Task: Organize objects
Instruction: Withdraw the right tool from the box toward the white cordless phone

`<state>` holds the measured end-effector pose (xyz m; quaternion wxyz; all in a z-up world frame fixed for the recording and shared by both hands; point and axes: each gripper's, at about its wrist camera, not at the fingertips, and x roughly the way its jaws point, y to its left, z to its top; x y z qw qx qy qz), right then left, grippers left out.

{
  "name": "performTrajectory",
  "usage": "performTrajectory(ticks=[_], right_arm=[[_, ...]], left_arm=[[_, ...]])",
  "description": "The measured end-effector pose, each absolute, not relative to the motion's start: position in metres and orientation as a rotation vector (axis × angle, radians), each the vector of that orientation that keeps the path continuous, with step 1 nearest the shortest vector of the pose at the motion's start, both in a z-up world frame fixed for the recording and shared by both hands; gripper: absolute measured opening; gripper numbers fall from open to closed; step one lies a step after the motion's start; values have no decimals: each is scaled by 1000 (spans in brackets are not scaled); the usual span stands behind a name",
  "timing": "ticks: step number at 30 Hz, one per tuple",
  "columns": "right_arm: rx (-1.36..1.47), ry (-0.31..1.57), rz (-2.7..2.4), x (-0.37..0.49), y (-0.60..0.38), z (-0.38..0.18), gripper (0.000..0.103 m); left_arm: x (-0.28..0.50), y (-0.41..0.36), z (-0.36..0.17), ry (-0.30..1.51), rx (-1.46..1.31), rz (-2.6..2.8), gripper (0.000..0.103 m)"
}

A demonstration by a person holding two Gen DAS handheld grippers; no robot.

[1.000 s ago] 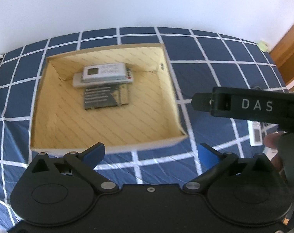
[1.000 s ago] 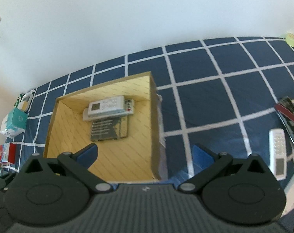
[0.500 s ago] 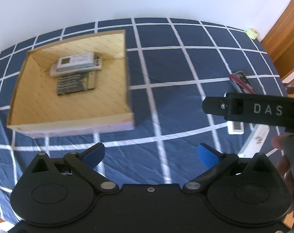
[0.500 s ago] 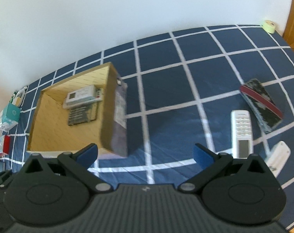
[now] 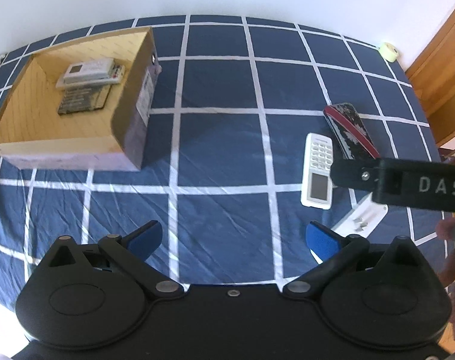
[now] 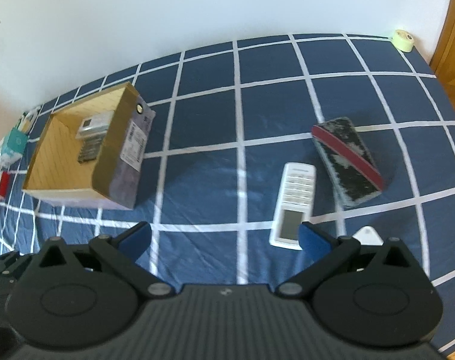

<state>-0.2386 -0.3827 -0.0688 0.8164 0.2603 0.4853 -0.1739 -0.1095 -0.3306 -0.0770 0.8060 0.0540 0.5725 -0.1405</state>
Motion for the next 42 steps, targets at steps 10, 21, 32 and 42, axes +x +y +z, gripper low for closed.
performTrajectory(ticks=[10, 21, 32, 42], right_arm=[[535, 1041, -348, -279, -404, -67, 103], [489, 1094, -368, -315, -406, -71, 103], [419, 1203, -392, -332, -435, -94, 103], [369, 1292, -301, -315, -484, -138, 103]], left_arm=[[-136, -352, -77, 1215, 127, -282, 103], [-161, -354, -87, 1239, 84, -273, 103], [-167, -371, -110, 1256, 40, -211, 103], [-171, -420, -153, 1328, -74, -114, 103]])
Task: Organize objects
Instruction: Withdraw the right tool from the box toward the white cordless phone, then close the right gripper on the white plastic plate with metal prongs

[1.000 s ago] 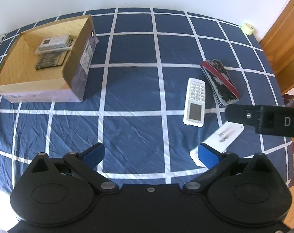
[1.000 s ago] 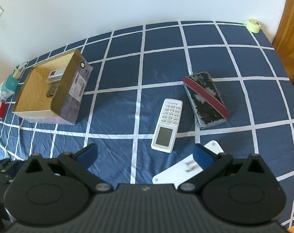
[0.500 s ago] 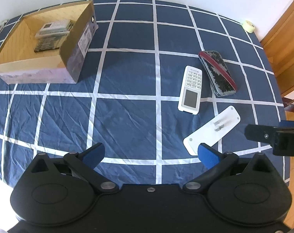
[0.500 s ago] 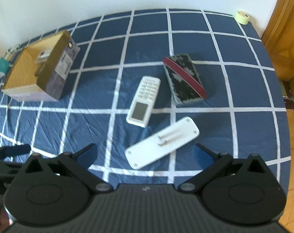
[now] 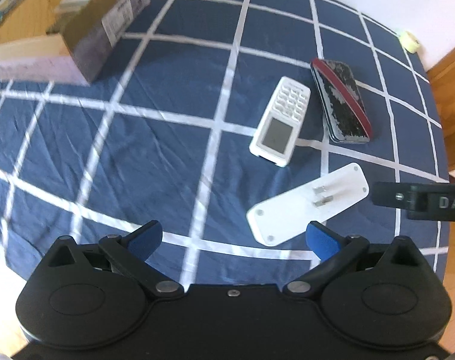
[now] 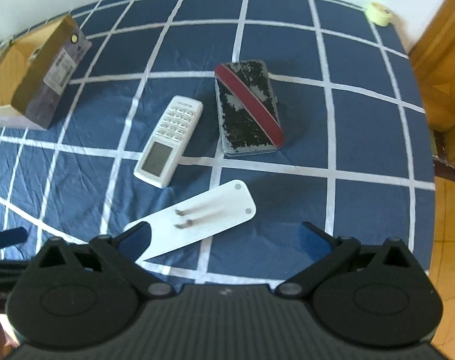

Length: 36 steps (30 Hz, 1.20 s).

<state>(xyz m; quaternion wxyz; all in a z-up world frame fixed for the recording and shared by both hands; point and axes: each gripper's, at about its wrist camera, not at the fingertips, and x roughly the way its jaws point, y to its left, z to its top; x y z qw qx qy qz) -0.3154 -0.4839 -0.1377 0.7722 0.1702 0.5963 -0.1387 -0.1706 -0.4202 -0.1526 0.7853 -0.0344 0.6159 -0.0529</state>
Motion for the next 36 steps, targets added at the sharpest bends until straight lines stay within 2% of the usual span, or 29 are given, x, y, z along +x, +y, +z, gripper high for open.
performTrajectory(ticks=[13, 29, 34, 36], right_arm=[[278, 1407, -104, -276, -491, -194, 103], [260, 1444, -61, -266, -491, -222, 103], [264, 1449, -31, -264, -492, -223, 97], [259, 1457, -14, -263, -490, -224, 90]], left_arm=[[-167, -451, -206, 1421, -243, 0, 103], [-159, -460, -225, 1435, -304, -1, 103], [-156, -460, -228, 1437, -308, -12, 102], [-155, -458, -230, 1440, -322, -12, 102]])
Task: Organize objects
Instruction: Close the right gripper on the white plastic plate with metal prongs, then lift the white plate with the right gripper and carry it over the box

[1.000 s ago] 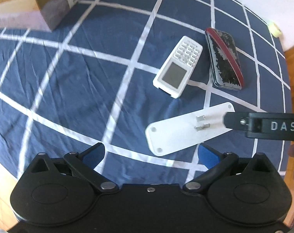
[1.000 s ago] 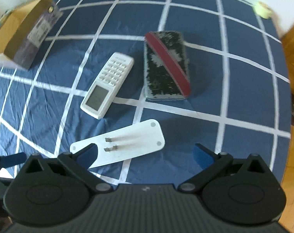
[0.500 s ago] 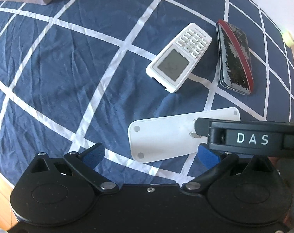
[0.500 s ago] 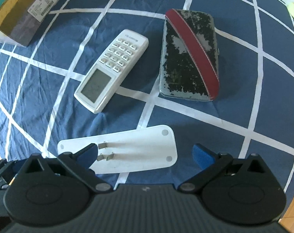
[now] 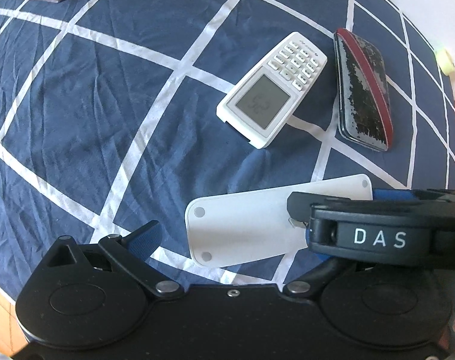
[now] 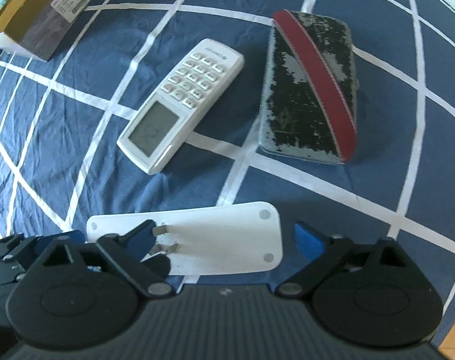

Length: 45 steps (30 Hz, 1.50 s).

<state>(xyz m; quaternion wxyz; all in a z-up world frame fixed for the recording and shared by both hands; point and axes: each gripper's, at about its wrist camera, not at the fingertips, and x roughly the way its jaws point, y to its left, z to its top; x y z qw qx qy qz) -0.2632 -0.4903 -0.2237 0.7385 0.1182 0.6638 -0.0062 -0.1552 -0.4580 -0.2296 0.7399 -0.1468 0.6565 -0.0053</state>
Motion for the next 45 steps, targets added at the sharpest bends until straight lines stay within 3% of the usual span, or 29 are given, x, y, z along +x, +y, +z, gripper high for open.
performTrajectory(ticks=[3, 8, 22, 45], right_arm=[[267, 1464, 0, -261, -492, -224, 88], [268, 1469, 13, -259, -494, -223, 88], [283, 1463, 11, -260, -493, -213, 87], [371, 1300, -51, -223, -390, -128, 87]], left_arm=[[-154, -456, -232, 1447, -352, -17, 99], [-155, -455, -233, 1460, -391, -43, 83], [-155, -453, -222, 1459, -348, -56, 83], [-137, -343, -121, 1346, -176, -134, 82]])
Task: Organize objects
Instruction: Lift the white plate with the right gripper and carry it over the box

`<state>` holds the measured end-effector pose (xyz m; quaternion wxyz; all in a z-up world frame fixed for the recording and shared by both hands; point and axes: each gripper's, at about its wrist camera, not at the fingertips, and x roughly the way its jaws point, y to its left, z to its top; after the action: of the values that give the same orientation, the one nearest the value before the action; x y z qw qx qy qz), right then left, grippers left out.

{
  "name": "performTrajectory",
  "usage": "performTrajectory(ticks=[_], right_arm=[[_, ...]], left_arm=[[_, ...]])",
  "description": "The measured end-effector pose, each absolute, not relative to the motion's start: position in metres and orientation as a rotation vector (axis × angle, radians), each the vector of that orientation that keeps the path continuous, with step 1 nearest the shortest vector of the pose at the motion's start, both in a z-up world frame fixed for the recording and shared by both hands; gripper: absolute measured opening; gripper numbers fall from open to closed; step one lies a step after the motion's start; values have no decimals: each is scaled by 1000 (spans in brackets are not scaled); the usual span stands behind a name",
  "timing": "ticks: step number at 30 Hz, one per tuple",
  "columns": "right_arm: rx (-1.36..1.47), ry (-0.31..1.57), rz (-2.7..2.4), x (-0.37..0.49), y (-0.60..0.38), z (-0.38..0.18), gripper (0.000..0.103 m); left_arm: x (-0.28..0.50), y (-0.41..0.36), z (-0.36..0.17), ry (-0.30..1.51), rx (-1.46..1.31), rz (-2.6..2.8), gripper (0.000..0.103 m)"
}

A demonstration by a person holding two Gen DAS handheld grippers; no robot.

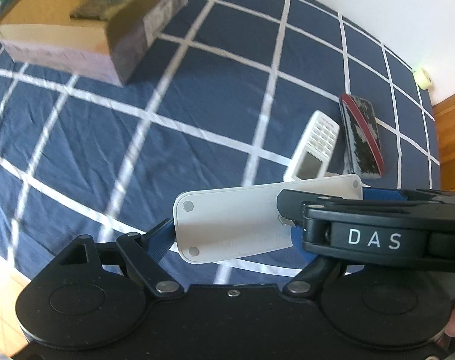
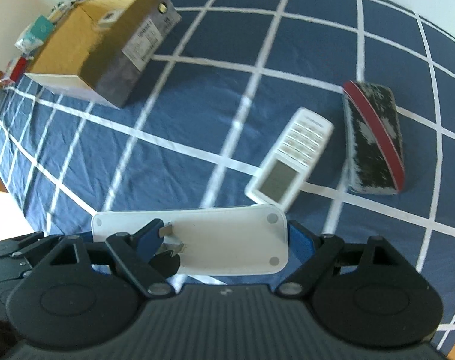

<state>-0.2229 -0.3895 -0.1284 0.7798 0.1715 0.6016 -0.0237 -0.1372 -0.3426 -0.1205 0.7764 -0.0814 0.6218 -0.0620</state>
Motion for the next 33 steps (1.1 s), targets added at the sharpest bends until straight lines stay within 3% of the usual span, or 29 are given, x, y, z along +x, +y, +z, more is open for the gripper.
performTrajectory(ticks=[13, 33], right_arm=[[454, 1215, -128, -186, -330, -103, 87], [444, 1172, -78, -115, -349, -88, 87]], left_arm=[[-109, -281, -97, 1305, -80, -203, 82], [-45, -276, -79, 1262, -78, -149, 82]])
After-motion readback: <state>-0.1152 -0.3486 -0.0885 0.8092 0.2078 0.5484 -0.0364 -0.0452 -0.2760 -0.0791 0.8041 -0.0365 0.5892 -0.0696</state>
